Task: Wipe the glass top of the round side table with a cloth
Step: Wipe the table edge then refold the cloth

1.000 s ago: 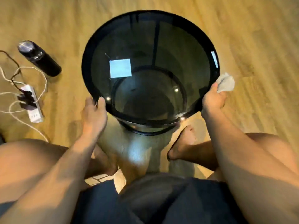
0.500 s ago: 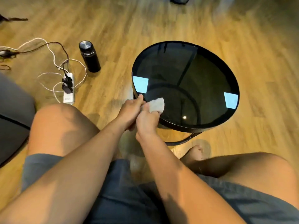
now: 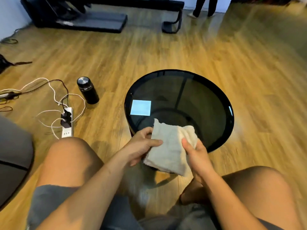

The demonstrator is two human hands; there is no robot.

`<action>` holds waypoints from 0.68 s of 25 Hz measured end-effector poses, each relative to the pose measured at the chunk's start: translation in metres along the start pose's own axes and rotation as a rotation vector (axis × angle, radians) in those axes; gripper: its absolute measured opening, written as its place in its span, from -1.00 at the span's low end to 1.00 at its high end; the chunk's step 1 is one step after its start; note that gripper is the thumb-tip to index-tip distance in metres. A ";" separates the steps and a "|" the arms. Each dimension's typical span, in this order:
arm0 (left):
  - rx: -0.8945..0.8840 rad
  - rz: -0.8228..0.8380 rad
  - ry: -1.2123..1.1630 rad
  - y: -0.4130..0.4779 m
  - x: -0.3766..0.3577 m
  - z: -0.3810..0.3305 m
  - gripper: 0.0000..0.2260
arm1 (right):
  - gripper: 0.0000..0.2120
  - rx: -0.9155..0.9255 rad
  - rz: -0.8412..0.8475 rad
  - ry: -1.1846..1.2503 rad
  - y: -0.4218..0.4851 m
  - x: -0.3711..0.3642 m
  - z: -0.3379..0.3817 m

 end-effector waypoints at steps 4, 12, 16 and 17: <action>-0.187 -0.077 0.029 -0.008 -0.004 -0.004 -0.37 | -0.30 0.102 0.011 -0.007 0.006 0.008 0.009; -0.706 -0.244 0.931 -0.009 0.004 -0.032 -0.72 | -0.51 0.442 0.336 -0.627 0.017 0.000 0.013; -0.596 0.086 0.643 0.011 0.019 -0.052 -0.79 | -0.76 0.477 0.223 -0.449 0.037 0.001 0.041; -0.554 0.093 0.522 0.019 0.024 -0.057 -0.79 | -0.76 0.469 0.240 -0.396 0.044 0.002 0.049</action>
Point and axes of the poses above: each hand's wrist, its own y-axis towards the middle knuckle, its own x-axis out of the back of the hand, z = x × y, the point moved 4 cm from there along y, towards the middle knuckle, and after that the axes turned 9 degrees about -z, right-handed, at the moved point
